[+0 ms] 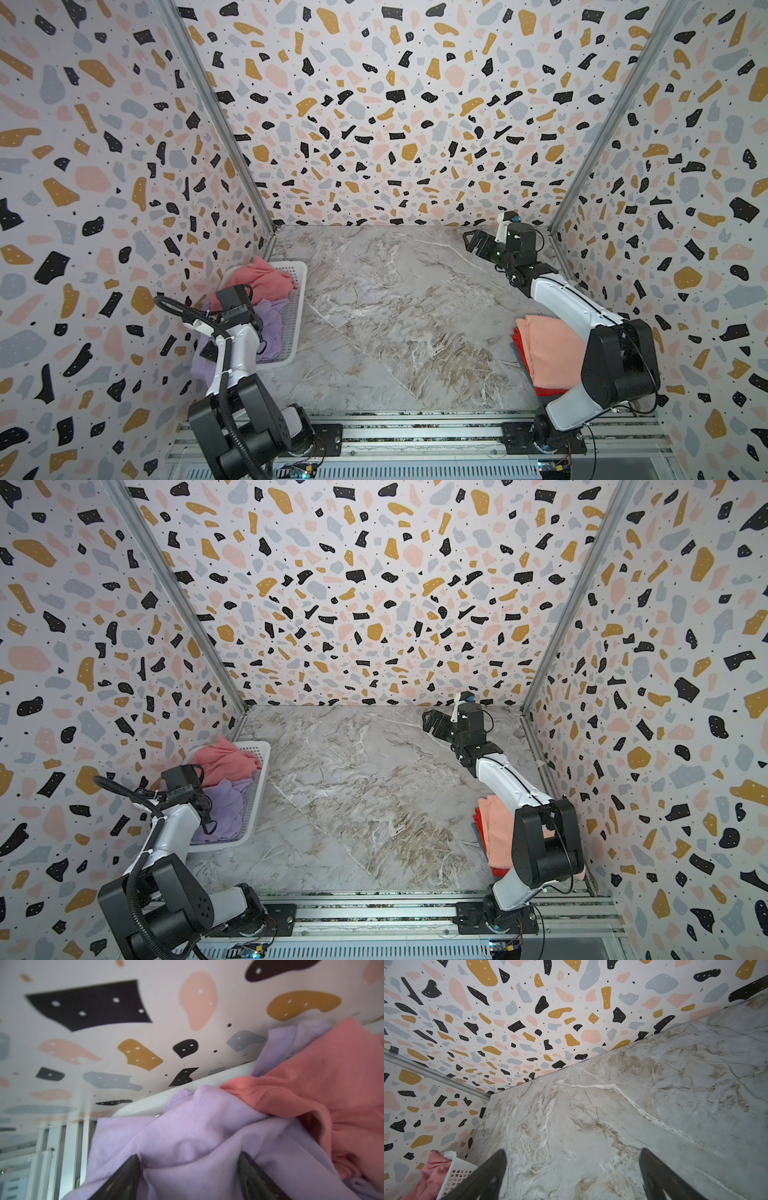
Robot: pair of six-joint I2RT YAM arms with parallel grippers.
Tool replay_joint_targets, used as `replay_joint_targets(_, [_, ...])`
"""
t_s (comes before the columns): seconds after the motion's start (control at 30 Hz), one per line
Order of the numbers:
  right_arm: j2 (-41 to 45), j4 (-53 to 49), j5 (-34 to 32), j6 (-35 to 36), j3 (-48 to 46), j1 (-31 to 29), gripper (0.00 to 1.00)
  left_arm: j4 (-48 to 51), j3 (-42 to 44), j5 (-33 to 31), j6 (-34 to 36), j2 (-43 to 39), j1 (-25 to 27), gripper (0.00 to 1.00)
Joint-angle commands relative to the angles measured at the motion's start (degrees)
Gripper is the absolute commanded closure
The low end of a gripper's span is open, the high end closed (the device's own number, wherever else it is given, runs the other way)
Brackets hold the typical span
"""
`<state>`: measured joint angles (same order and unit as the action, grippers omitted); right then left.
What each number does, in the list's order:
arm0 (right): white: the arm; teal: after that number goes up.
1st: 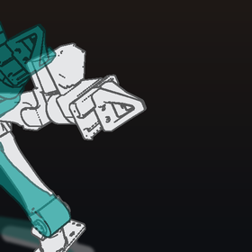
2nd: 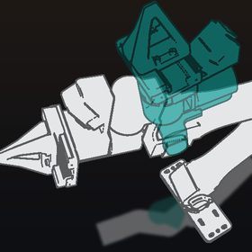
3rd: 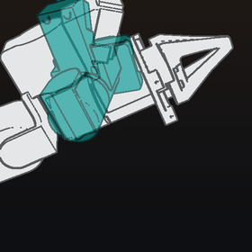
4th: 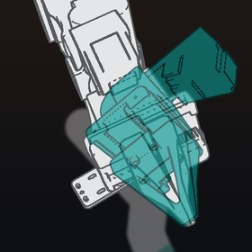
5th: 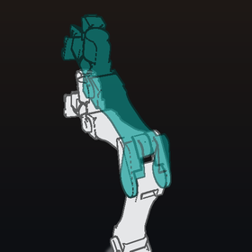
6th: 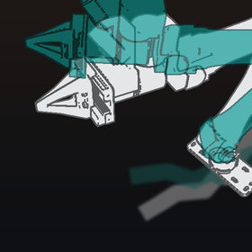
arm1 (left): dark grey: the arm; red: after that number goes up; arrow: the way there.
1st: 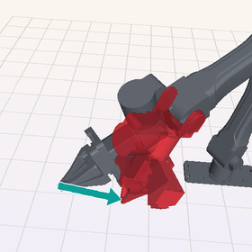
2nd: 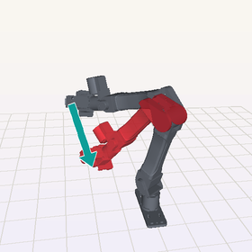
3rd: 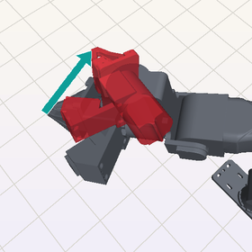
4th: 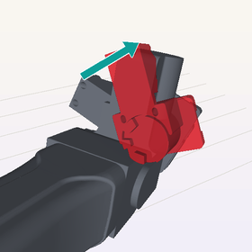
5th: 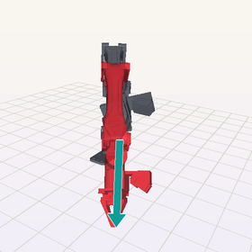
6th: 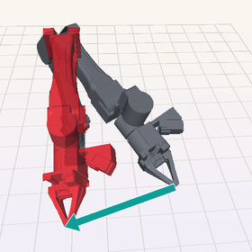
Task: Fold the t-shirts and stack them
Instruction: 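Reach the left gripper into the white basket and grasp the lavender t-shirt, then lift the lavender t-shirt high out of the basket with the left gripper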
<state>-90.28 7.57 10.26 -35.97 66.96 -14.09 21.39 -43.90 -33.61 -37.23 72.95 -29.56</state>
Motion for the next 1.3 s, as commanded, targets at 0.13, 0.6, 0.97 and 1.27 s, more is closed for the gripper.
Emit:
replay_joint_targets(0.13, [3.2, 2.1, -1.8, -1.2, -1.6, 0.2, 0.01, -3.8, -2.7, 5.9, 3.8, 4.7, -0.6, 0.71])
replay_joint_targets(0.6, [6.1, 2.4, -4.5, -1.2, -4.4, 0.7, 0.01, -1.1, -15.8, 18.6, 6.1, -6.0, 0.2, 1.00])
replay_joint_targets(0.97, [9.4, 0.1, -4.2, 0.2, -5.9, 1.5, 0.01, -22.9, -39.9, 64.6, -7.6, -7.3, 1.6, 1.00])
replay_joint_targets(1.27, [11.7, -0.1, -3.1, 1.6, -7.2, 3.5, 0.01, -43.6, -67.2, 63.8, -13.0, 4.6, 16.6, 1.00])
